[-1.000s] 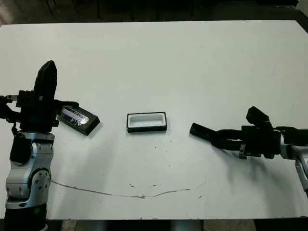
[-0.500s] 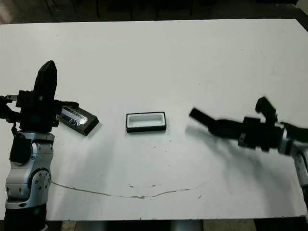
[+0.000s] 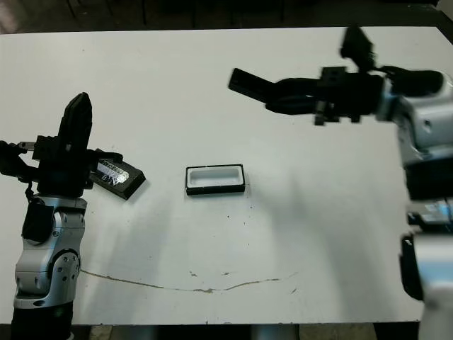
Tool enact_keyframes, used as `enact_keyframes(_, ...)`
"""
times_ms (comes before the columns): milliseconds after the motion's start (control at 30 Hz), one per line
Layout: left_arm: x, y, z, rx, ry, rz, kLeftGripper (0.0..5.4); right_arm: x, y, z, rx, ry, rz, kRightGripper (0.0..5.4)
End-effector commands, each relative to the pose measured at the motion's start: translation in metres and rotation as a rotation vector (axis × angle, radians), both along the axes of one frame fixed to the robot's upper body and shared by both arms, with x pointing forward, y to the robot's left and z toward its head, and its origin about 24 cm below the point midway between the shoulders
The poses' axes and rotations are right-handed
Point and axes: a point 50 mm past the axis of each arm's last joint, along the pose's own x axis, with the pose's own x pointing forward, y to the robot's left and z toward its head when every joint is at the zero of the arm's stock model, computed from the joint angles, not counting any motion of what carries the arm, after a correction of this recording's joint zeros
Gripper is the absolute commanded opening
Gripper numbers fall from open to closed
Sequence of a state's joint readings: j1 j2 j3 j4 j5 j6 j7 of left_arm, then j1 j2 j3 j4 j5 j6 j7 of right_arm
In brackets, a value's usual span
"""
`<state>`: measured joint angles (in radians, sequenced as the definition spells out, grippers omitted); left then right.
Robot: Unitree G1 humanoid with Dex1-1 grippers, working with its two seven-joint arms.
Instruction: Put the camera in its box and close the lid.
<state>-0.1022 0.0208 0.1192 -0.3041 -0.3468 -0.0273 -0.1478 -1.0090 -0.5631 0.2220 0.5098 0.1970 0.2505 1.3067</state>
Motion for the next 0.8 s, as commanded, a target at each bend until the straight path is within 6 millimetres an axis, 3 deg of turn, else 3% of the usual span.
enact_keyframes(33, 0.000, 0.005, -0.007, 0.016, 0.024, 0.025, 0.00, 0.005, 0.017, -0.009, -0.100, 0.001, 0.080, 0.56)
enact_keyframes(367, 0.001, 0.005, -0.009, 0.012, 0.020, 0.039, 0.00, 0.006, 0.047, -0.030, -0.336, 0.024, 0.210, 0.56)
enact_keyframes(800, -0.001, 0.004, -0.010, 0.003, 0.021, 0.042, 0.00, -0.001, 0.051, -0.060, -0.433, 0.114, 0.248, 0.56)
